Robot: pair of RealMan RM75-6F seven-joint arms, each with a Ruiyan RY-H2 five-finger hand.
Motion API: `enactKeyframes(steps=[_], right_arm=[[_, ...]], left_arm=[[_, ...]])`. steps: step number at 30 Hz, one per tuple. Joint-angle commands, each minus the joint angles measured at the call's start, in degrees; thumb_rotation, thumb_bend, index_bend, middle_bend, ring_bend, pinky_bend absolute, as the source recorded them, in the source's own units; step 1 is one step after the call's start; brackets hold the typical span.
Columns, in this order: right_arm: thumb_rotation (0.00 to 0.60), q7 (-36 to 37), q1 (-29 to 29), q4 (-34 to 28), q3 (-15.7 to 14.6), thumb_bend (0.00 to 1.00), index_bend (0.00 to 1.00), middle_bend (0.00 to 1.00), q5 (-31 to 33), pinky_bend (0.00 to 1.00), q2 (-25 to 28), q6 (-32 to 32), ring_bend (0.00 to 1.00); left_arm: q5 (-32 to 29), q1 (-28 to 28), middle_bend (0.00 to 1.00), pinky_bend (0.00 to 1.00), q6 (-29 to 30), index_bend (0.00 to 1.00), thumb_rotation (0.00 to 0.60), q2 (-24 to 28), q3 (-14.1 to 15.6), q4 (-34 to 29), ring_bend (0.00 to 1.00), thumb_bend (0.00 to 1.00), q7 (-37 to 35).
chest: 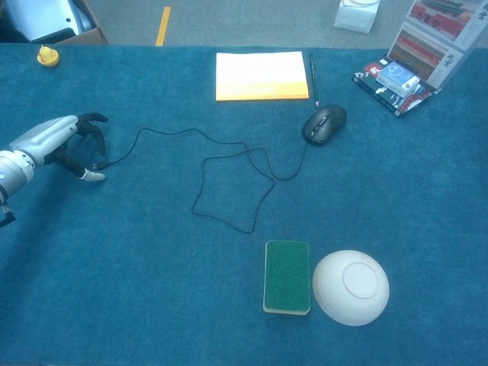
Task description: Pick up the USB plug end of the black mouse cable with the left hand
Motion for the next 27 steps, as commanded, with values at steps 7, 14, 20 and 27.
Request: enactKeyframes(steps=[7, 14, 20, 27], right_arm=[[0.600, 0.34, -0.18, 0.26, -0.15, 0.48, 0.65, 0.44, 0.14, 0.43, -0.06, -0.08, 0.37], [0.600, 0.40, -0.15, 0.37, -0.21, 0.48, 0.65, 0.44, 0.11, 0.43, -0.24, -0.18, 0.37], [0.600, 0.34, -0.01, 0.39, -0.29, 0.48, 0.65, 0.44, 0.01, 0.43, -0.44, -0.38, 0.37], [0.600, 0.47, 0.06, 0.63, -0.39, 0.48, 0.65, 0.44, 0.03, 0.43, -0.76, -0.60, 0.37]], left_arm=[[-0.27, -0.75, 0.10, 0.18, -1.63, 0.53, 0.600, -0.45, 0.46, 2.39, 0.16, 0.17, 0.03], [-0.48, -0.99, 0.10, 0.18, -2.91, 0.54, 0.600, 0.77, 0.98, 1.95, 0.16, 0.26, 0.29], [-0.63, -1.14, 0.10, 0.18, -4.41, 0.54, 0.600, 1.87, 1.59, 1.37, 0.16, 0.28, -0.20], [-0.88, -1.30, 0.10, 0.18, -5.53, 0.51, 0.600, 2.15, 1.94, 1.60, 0.16, 0.28, -0.61]])
